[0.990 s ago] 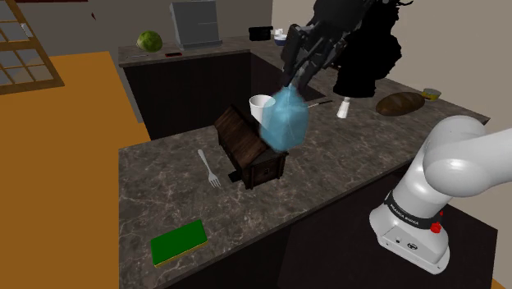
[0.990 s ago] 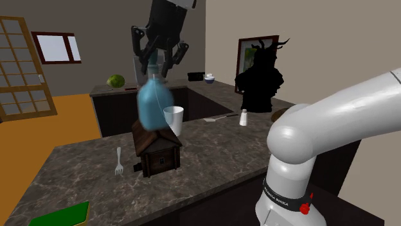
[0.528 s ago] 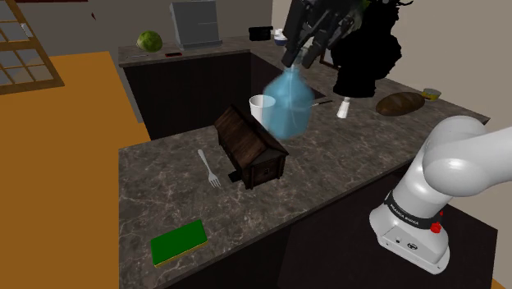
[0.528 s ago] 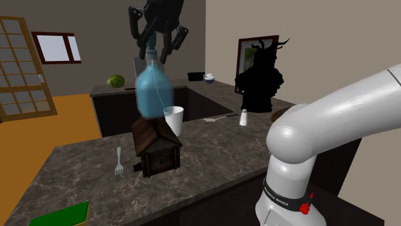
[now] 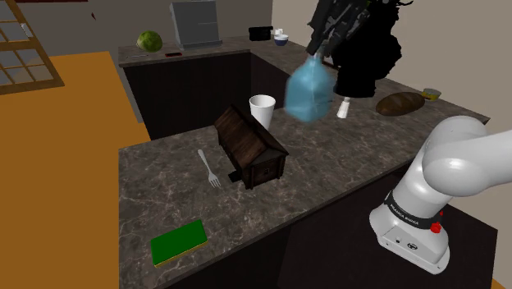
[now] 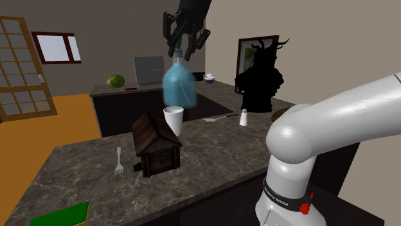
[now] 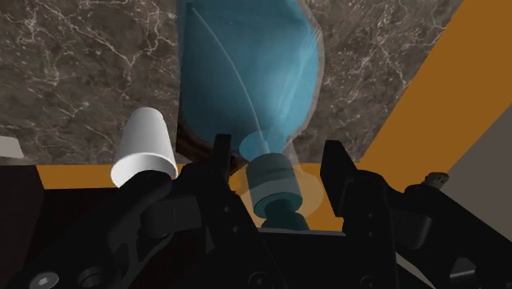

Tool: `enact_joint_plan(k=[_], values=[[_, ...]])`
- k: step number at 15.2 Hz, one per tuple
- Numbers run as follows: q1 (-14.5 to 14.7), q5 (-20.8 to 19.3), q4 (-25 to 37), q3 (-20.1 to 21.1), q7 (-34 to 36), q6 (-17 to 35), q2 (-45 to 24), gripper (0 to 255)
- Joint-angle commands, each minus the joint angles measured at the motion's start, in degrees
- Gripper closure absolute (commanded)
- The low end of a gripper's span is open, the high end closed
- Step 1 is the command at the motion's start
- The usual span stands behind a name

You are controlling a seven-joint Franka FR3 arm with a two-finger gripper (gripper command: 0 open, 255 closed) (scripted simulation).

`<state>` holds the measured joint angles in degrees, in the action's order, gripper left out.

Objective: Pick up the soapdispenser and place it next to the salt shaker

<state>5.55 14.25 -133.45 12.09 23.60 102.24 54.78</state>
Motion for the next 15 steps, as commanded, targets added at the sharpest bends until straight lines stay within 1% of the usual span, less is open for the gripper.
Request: enact_joint_plan(k=[1, 8, 15], values=[[-0.3, -1.4, -0.8, -3.2, -2.8, -1.1, 1.4, 255], [-2.2, -6.5, -1.5, -13.4, -11.9, -2.8, 2.3, 255], [-3.9, -11.6, 1.0, -23.6, -21.1, -3.9, -0.1, 255]])
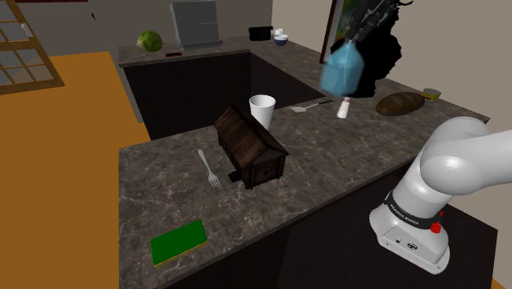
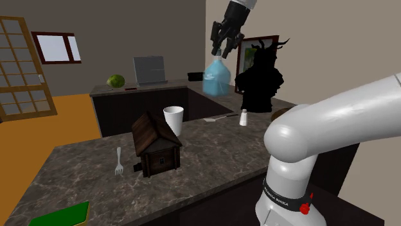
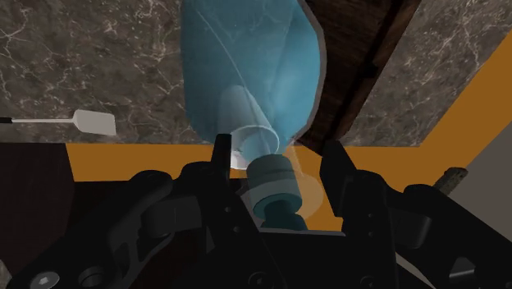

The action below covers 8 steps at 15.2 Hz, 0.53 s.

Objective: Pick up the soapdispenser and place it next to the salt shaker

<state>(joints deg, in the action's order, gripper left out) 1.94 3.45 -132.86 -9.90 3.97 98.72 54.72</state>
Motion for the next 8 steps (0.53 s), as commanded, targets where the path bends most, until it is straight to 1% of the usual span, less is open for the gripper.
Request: enact_joint_plan(k=[1, 8], values=[[-0.4, -1.4, 1.0, -3.0, -2.8, -0.5, -0.7, 255], [-0.5, -5.2, 7.0, -13.2, -12.0, -1.1, -6.4, 255]])
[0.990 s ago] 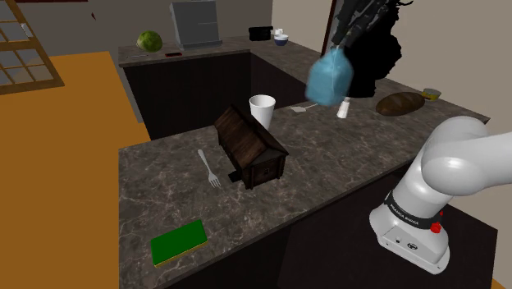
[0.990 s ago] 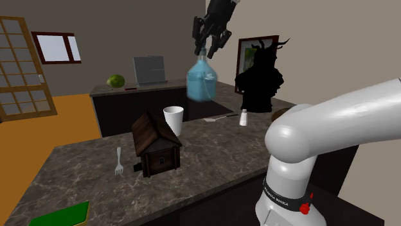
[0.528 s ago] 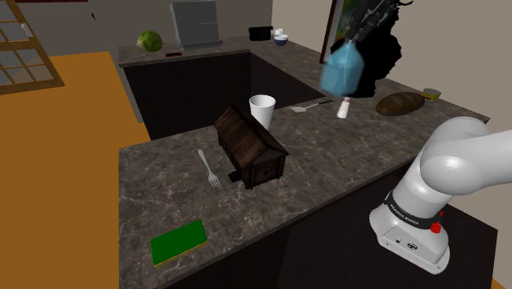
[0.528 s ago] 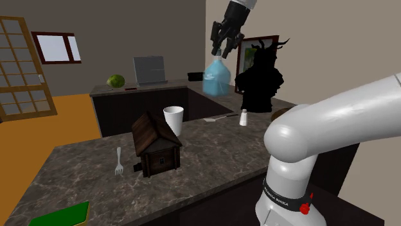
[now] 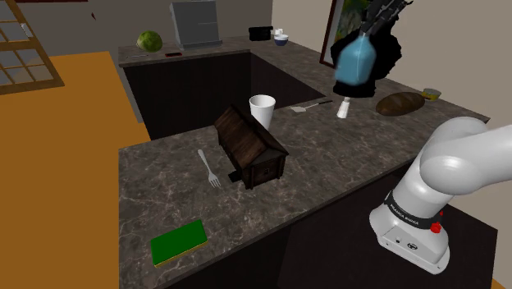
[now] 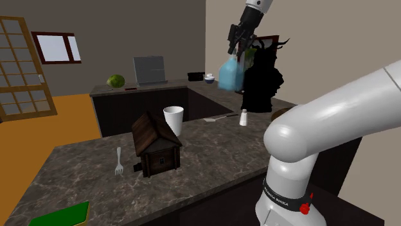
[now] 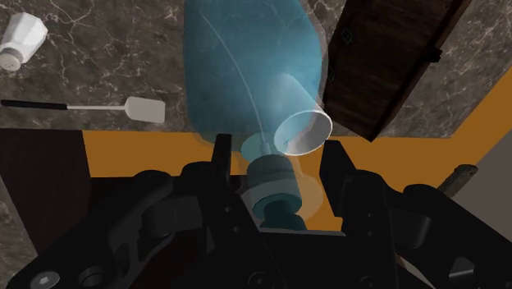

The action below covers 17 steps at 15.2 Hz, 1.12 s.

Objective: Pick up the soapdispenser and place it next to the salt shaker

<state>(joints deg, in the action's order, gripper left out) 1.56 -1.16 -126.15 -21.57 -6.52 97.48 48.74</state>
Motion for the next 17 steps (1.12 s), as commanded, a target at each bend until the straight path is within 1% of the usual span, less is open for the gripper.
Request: enact_joint_plan(k=[1, 5, 8, 11, 15, 17], values=[[0.0, -1.0, 1.4, -3.0, -2.8, 0.0, -1.4, 255], [1.2, -2.0, 6.5, -9.2, -8.1, -0.4, -5.9, 255], [2.6, -2.1, 11.0, -14.1, -12.3, -0.9, -9.8, 255], [4.7, -1.5, 16.1, -19.7, -16.6, -1.6, -14.2, 255], [8.6, 0.8, 23.7, -28.5, -22.8, -2.9, -20.9, 255], [8.2, 0.4, 21.7, -28.4, -23.0, -1.5, -20.3, 255]])
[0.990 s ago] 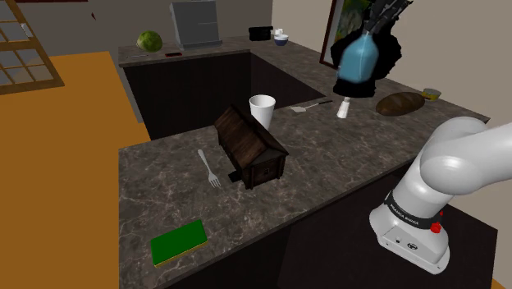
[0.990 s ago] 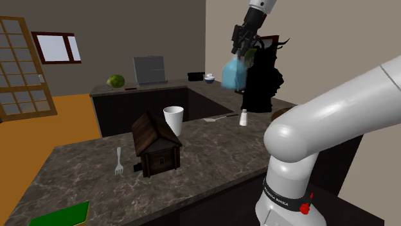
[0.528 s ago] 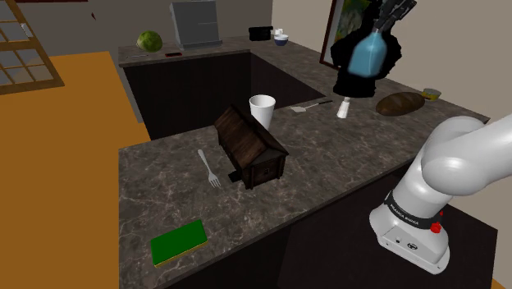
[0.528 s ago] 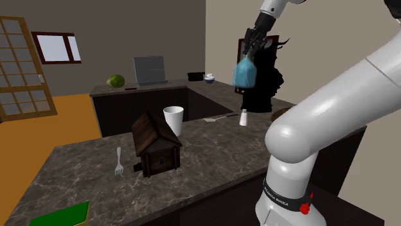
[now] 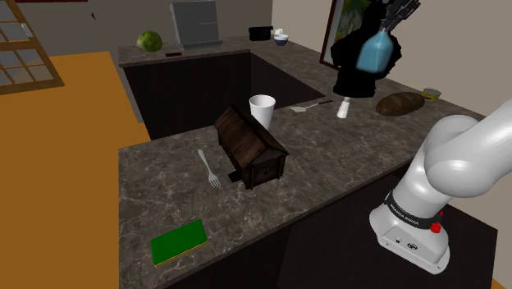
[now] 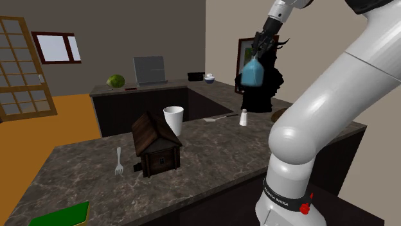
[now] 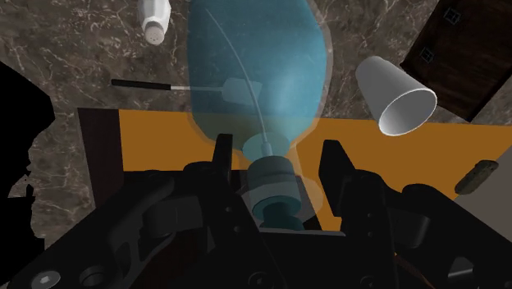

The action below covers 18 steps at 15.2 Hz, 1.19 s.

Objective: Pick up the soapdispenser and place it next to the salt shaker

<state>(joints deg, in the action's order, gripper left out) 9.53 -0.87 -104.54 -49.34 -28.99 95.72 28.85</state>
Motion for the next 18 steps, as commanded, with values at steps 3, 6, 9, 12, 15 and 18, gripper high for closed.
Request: enact_joint_plan(k=[3, 6, 9, 12, 15, 18], values=[[-0.3, -0.4, -2.8, -0.5, -0.7, 2.5, 0.4, 255], [-0.8, -0.8, -5.6, -0.6, -1.0, 4.7, 1.0, 255], [-1.2, -1.2, -8.2, -0.7, -1.4, 6.8, 1.6, 255], [-1.6, -1.5, -10.7, -1.0, -1.7, 8.9, 2.0, 255], [-1.8, -1.8, -13.1, -1.4, -2.2, 11.1, 2.3, 255], [-2.0, -2.0, -15.4, -1.9, -2.6, 13.2, 2.4, 255]])
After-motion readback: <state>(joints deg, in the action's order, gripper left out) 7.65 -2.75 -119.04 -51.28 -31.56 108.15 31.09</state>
